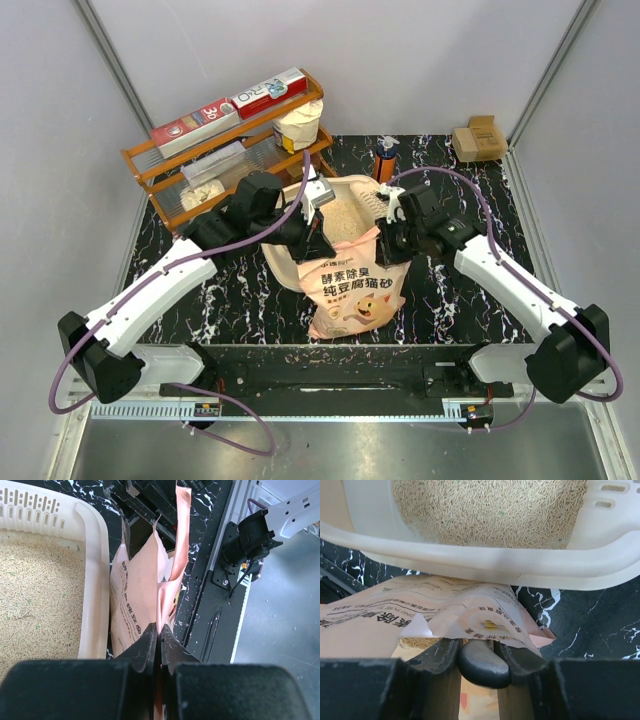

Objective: Fill the litter box with clean litter

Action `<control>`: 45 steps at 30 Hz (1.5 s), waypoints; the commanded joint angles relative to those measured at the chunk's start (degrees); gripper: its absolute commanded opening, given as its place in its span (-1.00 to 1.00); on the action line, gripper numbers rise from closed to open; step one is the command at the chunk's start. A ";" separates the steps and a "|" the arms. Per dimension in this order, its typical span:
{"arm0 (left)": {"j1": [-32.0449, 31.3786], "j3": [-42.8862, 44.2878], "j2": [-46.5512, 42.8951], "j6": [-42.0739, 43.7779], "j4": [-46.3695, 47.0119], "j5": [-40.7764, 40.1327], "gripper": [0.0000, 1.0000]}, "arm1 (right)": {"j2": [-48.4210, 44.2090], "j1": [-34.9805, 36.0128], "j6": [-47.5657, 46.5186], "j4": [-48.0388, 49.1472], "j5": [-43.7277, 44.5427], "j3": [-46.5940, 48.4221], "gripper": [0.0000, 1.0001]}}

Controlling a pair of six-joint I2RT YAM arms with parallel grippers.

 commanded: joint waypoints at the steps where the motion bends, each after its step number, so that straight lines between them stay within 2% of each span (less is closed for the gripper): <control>1: 0.01 0.43 -1.24 -4.30 13.19 1.64 -1.00 | 1.74 0.90 7.75 6.04 -1.45 -4.44 -1.00; 8: 0.10 0.51 -0.45 -1.94 10.30 0.50 -1.00 | 1.92 0.73 19.02 19.48 -13.85 -7.08 -1.00; 12: 0.10 0.69 0.08 -0.09 8.63 0.33 -1.00 | 1.30 -1.46 25.16 22.75 -22.88 -7.08 -1.00; 15: 0.01 1.12 0.78 2.54 6.17 0.24 -1.00 | 0.34 -6.20 27.02 23.72 -29.12 -7.34 -1.00; 19: 0.01 2.09 0.70 9.30 1.25 0.68 -1.00 | 0.51 -15.85 31.76 28.81 -37.66 -10.15 -1.00; 20: 0.01 2.00 0.52 13.84 -1.63 0.59 -1.00 | 0.77 -17.36 32.99 31.52 -39.16 -11.64 -1.00; 23: 0.01 1.04 -2.37 21.08 -5.78 -1.78 -1.00 | 2.09 -22.63 36.77 34.51 -45.57 -13.67 -1.00; 27: -0.07 -1.16 -4.58 24.96 -7.46 -2.31 -1.00 | 1.74 -27.65 39.94 39.01 -53.30 -16.22 -1.00; 36: -0.07 1.03 -3.96 26.19 -7.46 -3.89 -1.00 | 0.68 -35.39 40.12 39.54 -58.15 -16.66 -1.00; 45: -0.07 1.65 -4.40 26.72 -7.20 -4.33 -1.00 | 2.97 -37.77 37.23 36.73 -60.44 -13.94 -1.00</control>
